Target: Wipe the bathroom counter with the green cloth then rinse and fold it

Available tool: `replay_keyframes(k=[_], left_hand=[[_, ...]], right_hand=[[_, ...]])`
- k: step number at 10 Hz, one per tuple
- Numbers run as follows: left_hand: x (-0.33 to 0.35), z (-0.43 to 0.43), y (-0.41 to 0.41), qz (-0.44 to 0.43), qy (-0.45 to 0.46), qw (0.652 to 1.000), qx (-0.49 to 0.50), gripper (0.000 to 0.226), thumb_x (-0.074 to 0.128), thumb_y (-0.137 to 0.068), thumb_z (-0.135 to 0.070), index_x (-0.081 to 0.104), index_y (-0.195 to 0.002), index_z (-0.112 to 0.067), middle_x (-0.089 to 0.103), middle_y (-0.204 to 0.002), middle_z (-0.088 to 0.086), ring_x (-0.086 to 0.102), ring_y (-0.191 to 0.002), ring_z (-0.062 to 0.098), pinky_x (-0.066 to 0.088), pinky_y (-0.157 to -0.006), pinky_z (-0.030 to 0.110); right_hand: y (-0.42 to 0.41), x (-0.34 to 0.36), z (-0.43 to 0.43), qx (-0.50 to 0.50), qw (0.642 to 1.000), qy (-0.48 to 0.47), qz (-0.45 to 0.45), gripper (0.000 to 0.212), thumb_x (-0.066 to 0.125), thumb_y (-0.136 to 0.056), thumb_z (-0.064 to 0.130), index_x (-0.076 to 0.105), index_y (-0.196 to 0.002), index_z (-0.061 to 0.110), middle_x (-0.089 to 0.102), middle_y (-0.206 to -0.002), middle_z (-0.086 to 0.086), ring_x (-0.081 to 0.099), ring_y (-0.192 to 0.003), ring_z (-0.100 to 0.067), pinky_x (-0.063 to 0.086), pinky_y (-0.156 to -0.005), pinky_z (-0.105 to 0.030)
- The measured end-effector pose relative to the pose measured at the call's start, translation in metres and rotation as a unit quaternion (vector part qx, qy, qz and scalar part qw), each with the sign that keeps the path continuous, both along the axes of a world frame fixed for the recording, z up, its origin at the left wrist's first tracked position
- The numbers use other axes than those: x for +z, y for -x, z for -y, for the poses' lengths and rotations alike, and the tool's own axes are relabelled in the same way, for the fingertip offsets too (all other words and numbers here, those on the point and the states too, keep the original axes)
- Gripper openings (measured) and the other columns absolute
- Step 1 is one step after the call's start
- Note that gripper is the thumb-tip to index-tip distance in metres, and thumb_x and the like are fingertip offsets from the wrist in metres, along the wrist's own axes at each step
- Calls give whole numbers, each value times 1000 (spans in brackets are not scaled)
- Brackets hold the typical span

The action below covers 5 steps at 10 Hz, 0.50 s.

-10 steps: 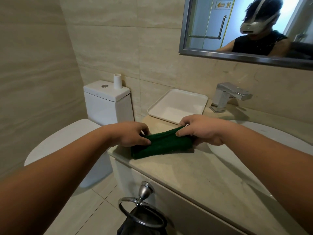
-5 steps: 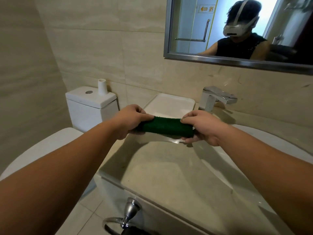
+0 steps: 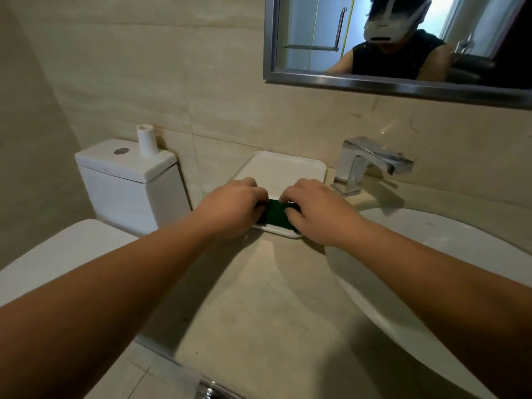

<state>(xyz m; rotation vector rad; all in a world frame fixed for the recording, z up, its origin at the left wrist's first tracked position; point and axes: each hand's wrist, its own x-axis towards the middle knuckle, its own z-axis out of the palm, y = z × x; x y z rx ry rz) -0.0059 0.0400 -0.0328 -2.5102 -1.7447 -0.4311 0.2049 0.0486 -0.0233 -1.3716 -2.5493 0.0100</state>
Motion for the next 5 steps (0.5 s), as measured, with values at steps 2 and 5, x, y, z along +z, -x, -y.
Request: replay_keyframes(k=[2,5], left_hand=[[-9,2,14,-54,-37,994,-90,31,50,-107,-37,72,-125,-25,67,-108,0,63,-94,23,56,-77,44],[13,37,11,-126,56,987,-78,63,37,-108,-60,45,-159,-24,53,-154,1,50,-137,19,43,-115,37]], right_hand=[[-13,-15,4,58,996,-3,65,45,37,-104,46,69,-129,27,62,-115,0,58,-104,-22,52,-89,-45],[-36,-8,28,87,987,6,132,67,39,-104,63,38,-160,28,41,-162,5,38,-146,-18,33,-119,-36]])
